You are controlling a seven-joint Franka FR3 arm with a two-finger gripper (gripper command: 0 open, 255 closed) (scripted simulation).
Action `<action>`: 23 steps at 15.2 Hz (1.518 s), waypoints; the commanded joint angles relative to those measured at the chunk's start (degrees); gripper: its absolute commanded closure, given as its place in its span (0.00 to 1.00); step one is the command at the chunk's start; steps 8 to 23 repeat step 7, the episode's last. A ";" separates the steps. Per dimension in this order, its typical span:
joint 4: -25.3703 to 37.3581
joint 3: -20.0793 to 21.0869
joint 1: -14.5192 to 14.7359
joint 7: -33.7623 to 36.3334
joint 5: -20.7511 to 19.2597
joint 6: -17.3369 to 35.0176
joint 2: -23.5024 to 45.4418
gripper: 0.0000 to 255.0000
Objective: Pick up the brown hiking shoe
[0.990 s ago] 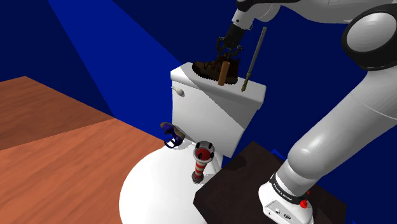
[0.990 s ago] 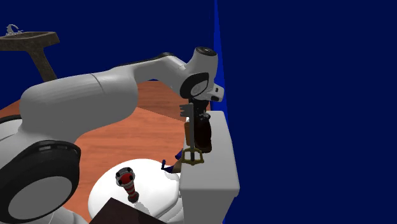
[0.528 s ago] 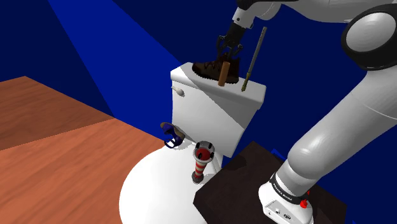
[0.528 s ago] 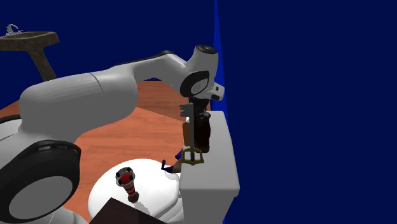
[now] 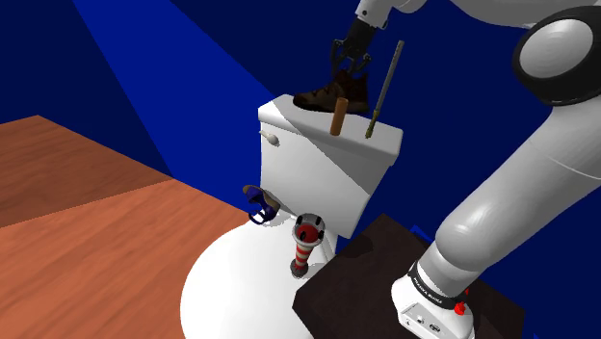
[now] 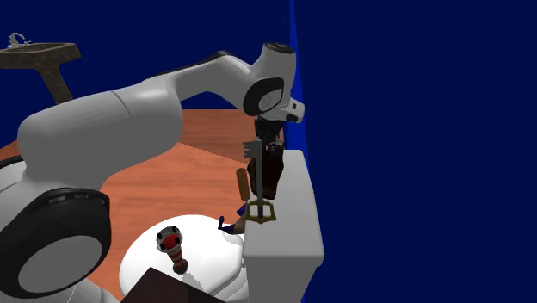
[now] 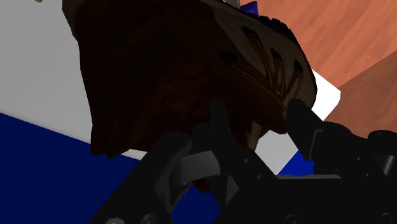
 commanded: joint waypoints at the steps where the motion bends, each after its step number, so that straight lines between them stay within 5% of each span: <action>1: 2.26 -0.08 -0.04 0.24 0.06 -1.65 0.46 1.00; 5: 6.44 -0.21 -0.10 0.74 0.16 -4.89 1.39 1.00; 23: 6.60 -0.22 -0.10 0.76 0.17 -5.02 1.42 1.00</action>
